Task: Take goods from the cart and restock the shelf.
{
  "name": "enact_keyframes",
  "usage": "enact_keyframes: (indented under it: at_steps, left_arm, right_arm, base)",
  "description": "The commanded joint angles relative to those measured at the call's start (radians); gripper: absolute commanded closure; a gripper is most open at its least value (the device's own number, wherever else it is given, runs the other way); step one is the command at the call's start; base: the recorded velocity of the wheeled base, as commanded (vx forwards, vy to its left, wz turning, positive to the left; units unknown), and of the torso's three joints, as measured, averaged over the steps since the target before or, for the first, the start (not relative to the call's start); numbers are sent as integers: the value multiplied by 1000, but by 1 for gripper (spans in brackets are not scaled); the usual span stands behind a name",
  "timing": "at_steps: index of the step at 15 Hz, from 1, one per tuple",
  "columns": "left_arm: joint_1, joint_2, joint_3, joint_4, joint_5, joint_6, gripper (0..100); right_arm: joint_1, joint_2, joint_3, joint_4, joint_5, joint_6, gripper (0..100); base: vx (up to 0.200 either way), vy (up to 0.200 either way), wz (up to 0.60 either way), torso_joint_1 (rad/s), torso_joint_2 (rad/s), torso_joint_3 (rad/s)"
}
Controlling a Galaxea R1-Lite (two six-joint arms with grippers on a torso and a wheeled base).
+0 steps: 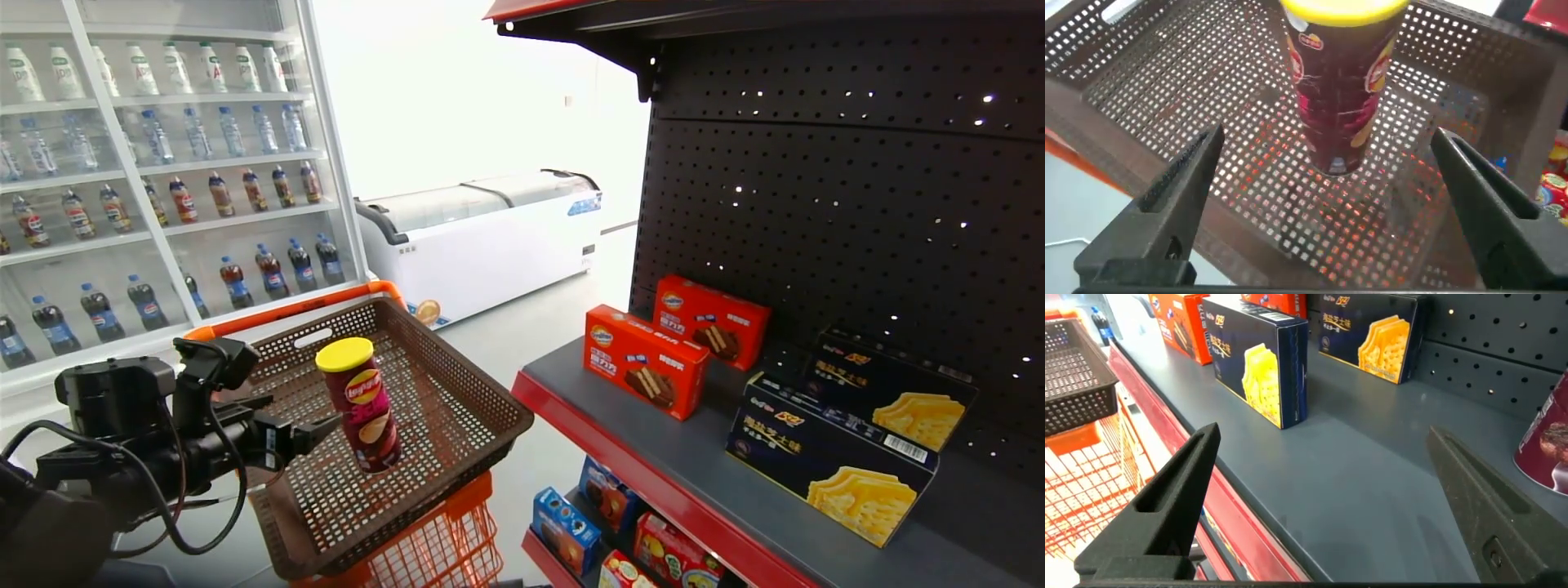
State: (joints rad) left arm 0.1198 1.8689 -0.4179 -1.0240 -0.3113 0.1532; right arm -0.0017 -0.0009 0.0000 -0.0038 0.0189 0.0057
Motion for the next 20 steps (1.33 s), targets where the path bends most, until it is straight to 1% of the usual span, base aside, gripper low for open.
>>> enact_keyframes:
  at_steps: [1,3,8,10,12,14,17,18,20]
  left_arm:
    - [6,115,-39,-42,-15,5,0]
    - [-5,168,-87,-59,-17,6,0]
    - [-49,314,-245,-90,-11,9,0]
    - [-60,369,-266,-107,-11,20,0]
    - [-88,437,-297,-179,-9,20,0]
    - [-111,481,-337,-215,-9,20,0]
    - [-112,500,-363,-215,-6,20,0]
    - [-112,515,-383,-214,26,20,0]
    - [-114,523,-386,-217,40,20,0]
  right_arm:
    - [0,1,0,-1,1,0,0]
    - [0,1,0,-1,-1,0,0]
    - [0,1,0,1,1,0,0]
    - [0,1,0,-1,-1,0,0]
    - [0,1,0,-1,1,0,0]
    - [0,1,0,-1,-1,0,0]
    - [0,1,0,-1,-1,0,0]
    - [0,1,0,-1,1,0,0]
    - [0,1,0,-1,-1,0,0]
  base:
    - [0,0,0,0,0,0]
    - [0,0,0,0,0,0]
    - [0,0,0,0,0,0]
    - [0,0,0,0,0,0]
    - [0,0,0,0,0,0]
    - [0,0,0,0,0,0]
    - [0,0,0,0,0,0]
    - [0,0,0,0,0,0]
    - [0,0,0,0,0,0]
